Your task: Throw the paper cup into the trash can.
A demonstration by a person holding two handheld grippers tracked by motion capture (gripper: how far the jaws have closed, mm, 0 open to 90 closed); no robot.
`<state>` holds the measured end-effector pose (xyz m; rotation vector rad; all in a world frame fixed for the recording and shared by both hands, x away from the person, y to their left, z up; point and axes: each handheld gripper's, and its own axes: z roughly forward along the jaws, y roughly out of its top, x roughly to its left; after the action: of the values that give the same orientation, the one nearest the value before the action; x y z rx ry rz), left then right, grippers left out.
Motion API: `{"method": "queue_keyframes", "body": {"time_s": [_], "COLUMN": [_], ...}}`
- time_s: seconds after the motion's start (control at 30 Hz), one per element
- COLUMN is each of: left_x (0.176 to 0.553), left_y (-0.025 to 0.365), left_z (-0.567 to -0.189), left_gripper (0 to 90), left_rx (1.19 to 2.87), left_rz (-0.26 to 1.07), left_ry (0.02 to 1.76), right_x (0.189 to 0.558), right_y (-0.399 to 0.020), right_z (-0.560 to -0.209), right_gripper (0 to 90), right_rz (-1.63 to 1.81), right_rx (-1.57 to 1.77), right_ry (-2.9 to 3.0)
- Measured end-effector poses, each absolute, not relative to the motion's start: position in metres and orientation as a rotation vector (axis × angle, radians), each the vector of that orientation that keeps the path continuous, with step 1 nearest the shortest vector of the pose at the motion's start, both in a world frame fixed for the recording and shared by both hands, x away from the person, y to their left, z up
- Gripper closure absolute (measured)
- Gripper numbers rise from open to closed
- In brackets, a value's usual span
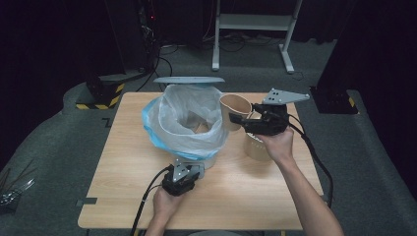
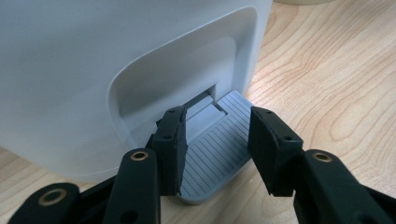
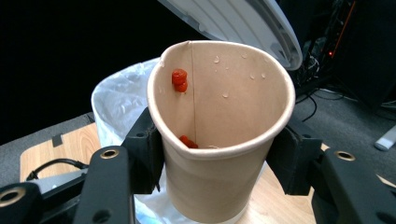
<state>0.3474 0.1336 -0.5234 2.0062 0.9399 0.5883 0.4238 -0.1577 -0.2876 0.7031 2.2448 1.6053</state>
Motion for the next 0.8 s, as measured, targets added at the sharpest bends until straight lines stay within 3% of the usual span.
{"method": "queue_keyframes", "body": {"time_s": [0.8], "left_x": [0.347], "left_y": [0.134], "left_z": [-0.523], "left_gripper": [57.0], "left_rx": [2.006], "left_rz": [0.588], "left_ry": [0.941], "right_x": [0.439], "right_y": [-0.107], "right_z": [-0.278], "right_gripper": [43.3], "right_rz": [1.646], "right_rx": [0.655], "right_ry": [2.299]}}
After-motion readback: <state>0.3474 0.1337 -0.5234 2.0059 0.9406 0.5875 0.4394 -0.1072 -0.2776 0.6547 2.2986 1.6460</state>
